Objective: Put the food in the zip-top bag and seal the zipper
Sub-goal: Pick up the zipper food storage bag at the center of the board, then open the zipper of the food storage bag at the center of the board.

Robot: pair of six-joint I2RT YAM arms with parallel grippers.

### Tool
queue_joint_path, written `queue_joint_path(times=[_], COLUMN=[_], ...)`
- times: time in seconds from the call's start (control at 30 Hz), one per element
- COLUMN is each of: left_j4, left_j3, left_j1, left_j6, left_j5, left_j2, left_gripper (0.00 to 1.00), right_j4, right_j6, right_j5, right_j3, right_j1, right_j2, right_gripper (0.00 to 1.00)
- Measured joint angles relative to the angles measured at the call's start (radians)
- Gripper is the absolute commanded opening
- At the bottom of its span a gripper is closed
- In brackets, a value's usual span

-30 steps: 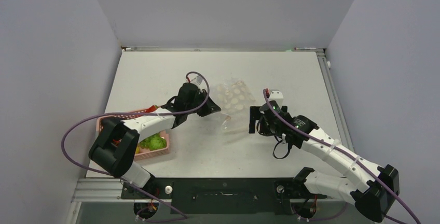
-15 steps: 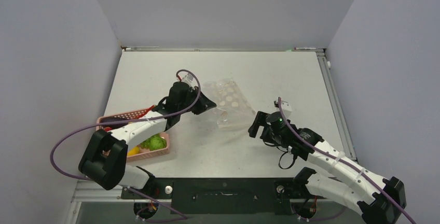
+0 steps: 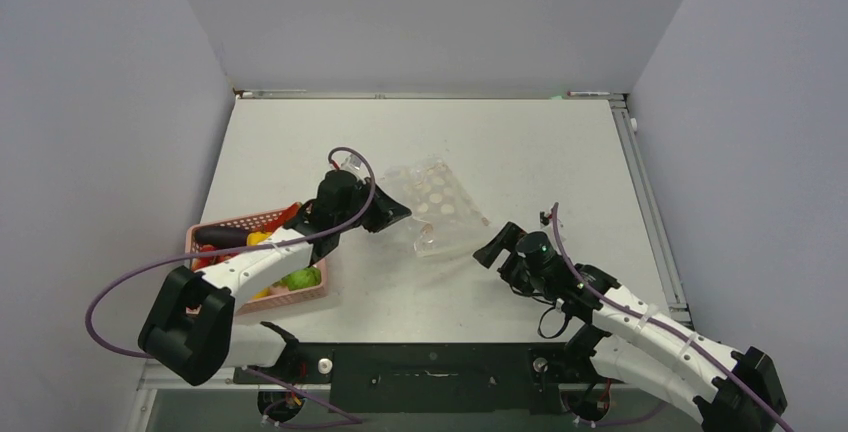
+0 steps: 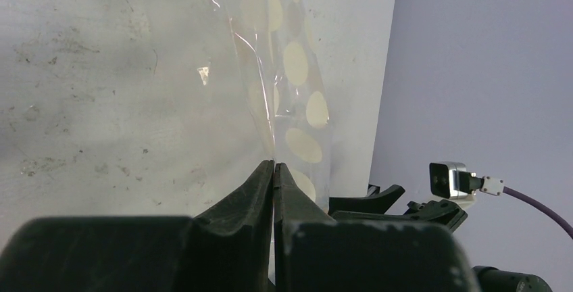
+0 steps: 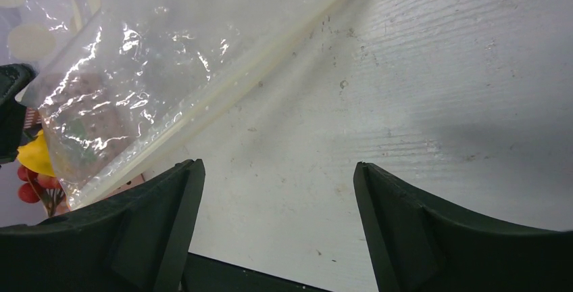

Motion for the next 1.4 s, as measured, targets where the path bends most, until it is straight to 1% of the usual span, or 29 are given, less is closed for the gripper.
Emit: queue_joint_path(times=[0.2, 0.47, 0.8, 1.2, 1.4], left_j4=[0.004, 0.010, 0.010, 0.006, 0.007], left_j3=[-0.028, -0.048, -0.052, -0.052, -0.063], left_j1=[0.000, 0.000, -0.003, -0.013, -0.023], left_j6=[-0.047, -0.083, -0.098, -0.104, -0.118], left_j5=[-0.009, -0.013, -0.013, -0.013, -0.013], left_j2=[-0.047, -0.075, -0.084, -0.116, -0.131], left_gripper=[0.00, 0.00, 0.00, 0.00, 0.00], right_j4=[0.078, 0.169, 0.321, 0.398, 0.431], right_j6=[0.083, 0.153, 0.206, 0.254, 0.270], right_j5=[-0.013, -0.022, -0.025, 0.008, 0.019], right_j3=[-0.051, -0.106, -0.141, -0.145, -0.143], right_j1=[0.000, 0.013, 0.047, 0.052, 0.053], right_j2=[-0.005, 0.001, 0.109, 0.140, 0.189], right_gripper=[0.81, 0.80, 0.79, 0.80, 0.79])
